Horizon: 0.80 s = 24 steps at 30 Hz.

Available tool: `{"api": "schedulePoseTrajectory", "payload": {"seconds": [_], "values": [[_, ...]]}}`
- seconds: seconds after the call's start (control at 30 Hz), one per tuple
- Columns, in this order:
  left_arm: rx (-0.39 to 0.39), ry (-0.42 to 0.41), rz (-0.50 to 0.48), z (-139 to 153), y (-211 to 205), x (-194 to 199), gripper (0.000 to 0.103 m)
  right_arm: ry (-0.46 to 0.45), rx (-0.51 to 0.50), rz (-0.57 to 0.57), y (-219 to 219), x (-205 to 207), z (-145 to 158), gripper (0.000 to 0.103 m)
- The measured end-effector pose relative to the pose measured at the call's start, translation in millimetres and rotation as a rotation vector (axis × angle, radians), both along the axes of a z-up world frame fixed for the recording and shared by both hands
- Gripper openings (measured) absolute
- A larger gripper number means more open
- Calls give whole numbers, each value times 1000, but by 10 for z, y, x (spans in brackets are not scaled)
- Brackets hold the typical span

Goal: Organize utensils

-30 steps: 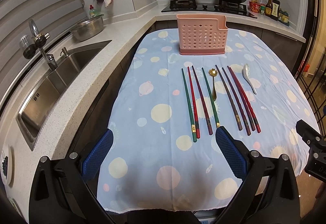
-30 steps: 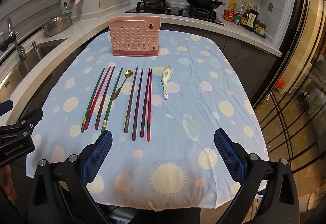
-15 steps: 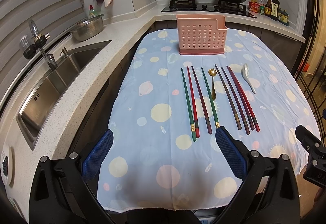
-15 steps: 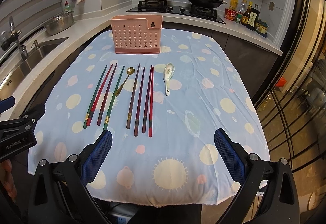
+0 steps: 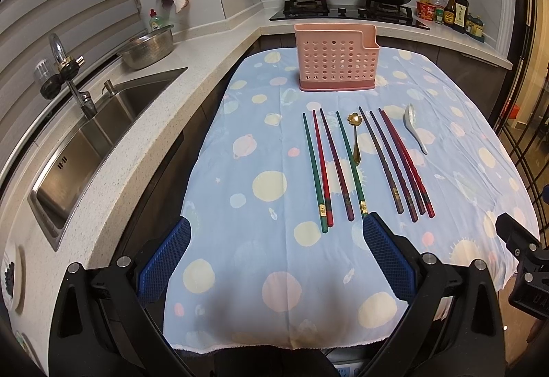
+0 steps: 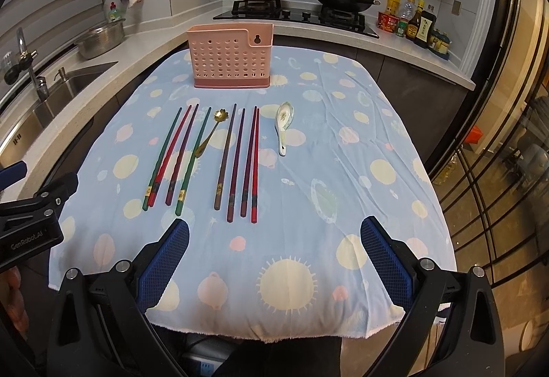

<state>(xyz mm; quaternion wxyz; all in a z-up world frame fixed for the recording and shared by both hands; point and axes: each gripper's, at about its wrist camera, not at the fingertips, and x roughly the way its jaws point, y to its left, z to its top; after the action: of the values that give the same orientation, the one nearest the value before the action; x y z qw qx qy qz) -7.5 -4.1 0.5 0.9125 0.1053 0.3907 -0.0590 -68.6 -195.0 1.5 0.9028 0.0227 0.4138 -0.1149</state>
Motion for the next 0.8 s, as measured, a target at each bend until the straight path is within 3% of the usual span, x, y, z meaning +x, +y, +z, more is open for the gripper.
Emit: {"api": "schedulePoseTrajectory", "payload": {"seconds": [0.8], "values": [[-4, 7, 3, -7, -6, -18, 96, 0, 3, 0, 13, -31, -15, 96]]}}
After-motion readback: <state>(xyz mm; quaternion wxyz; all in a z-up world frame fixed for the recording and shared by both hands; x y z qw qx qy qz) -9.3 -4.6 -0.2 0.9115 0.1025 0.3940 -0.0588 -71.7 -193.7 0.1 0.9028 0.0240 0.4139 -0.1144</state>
